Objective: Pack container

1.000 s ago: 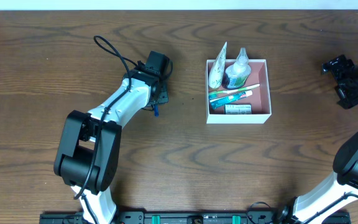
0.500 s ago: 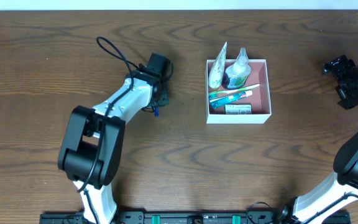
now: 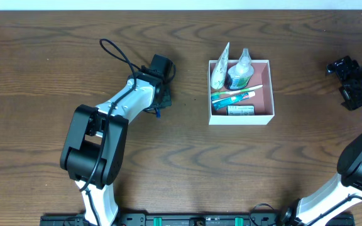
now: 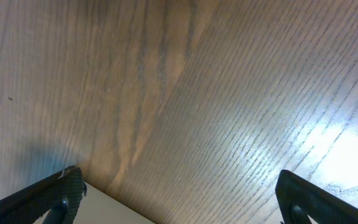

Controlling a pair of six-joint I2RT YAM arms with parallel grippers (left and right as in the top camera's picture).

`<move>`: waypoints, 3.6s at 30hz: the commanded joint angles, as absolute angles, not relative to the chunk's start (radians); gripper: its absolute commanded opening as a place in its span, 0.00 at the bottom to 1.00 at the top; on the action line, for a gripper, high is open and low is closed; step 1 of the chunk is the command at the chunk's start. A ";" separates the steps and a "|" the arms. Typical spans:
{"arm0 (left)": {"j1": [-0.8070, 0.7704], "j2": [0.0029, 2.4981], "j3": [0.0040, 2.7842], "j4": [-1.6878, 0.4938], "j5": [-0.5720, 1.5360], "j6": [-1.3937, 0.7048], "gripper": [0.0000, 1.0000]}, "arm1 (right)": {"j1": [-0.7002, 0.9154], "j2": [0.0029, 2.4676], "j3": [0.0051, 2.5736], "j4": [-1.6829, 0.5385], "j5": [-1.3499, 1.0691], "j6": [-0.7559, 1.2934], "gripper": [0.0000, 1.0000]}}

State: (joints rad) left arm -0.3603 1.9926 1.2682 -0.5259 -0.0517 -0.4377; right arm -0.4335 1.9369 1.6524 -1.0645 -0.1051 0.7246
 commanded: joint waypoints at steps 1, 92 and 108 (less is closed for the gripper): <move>-0.359 2.006 1.264 -0.526 -0.052 -0.435 0.11 | -0.439 1.937 1.653 -1.066 -0.105 0.736 0.99; -0.506 1.168 1.320 -1.104 -0.566 -0.464 0.98 | -0.439 1.937 1.653 -1.066 -0.105 0.736 0.99; -0.460 1.143 1.320 -1.219 -0.558 -0.481 0.98 | -0.439 1.937 1.653 -1.066 -0.105 0.736 0.99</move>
